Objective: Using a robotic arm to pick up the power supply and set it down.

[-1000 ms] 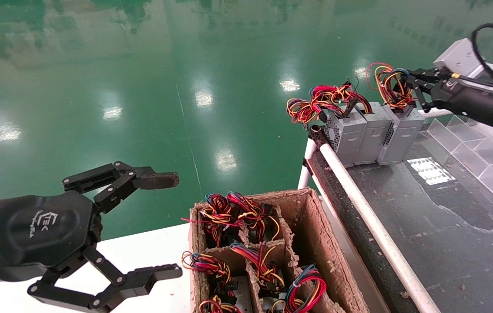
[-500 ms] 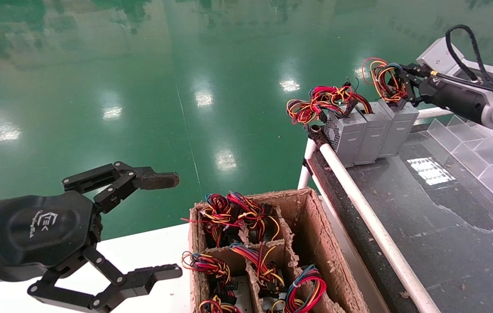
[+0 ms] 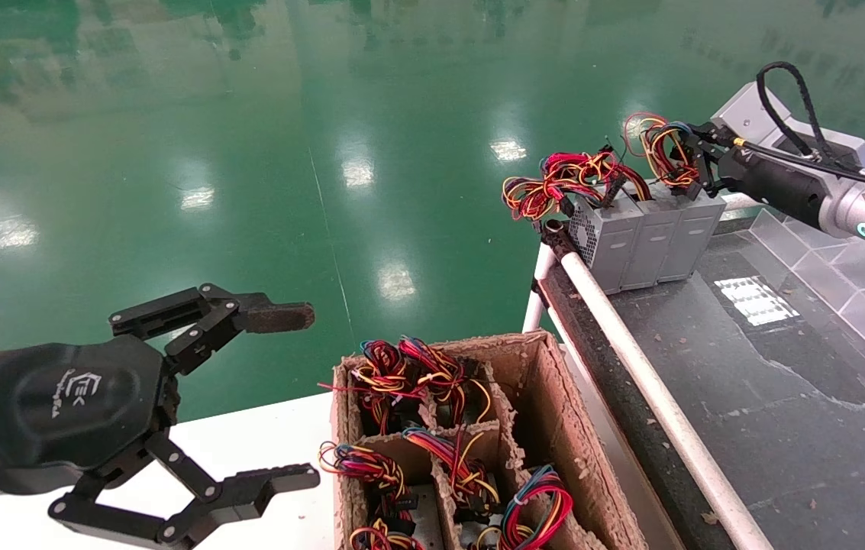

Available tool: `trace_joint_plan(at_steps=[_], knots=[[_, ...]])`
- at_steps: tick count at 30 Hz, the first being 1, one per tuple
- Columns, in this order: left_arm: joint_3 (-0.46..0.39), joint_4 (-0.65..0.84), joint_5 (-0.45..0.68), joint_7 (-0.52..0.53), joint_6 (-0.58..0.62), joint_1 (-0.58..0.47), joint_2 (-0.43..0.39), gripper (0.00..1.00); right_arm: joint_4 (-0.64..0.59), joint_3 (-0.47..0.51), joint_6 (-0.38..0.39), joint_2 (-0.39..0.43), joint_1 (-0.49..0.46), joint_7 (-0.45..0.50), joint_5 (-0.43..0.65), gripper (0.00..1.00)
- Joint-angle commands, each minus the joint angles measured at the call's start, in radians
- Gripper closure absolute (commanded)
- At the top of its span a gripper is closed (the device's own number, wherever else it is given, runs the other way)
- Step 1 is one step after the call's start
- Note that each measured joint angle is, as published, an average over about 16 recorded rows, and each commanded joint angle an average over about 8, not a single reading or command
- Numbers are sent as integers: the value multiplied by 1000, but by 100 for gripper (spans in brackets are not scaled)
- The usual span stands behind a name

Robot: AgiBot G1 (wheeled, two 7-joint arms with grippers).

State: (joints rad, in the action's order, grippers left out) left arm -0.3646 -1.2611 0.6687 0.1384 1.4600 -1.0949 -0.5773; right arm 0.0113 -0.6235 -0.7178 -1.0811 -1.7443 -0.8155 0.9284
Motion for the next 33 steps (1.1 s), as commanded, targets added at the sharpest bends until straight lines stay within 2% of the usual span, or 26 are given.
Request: trace_joint_plan(at_steps=[1, 16, 33], knots=[[0, 0, 0, 0, 0, 0, 0, 0, -3, 3, 0, 1, 1, -2, -4, 0], [0, 0, 0, 0, 0, 0, 0, 0, -19, -7, -30, 14, -19, 33, 9, 0], [0, 0, 0, 0, 0, 0, 0, 0, -52, -72, -144, 60, -100, 220, 106, 0]])
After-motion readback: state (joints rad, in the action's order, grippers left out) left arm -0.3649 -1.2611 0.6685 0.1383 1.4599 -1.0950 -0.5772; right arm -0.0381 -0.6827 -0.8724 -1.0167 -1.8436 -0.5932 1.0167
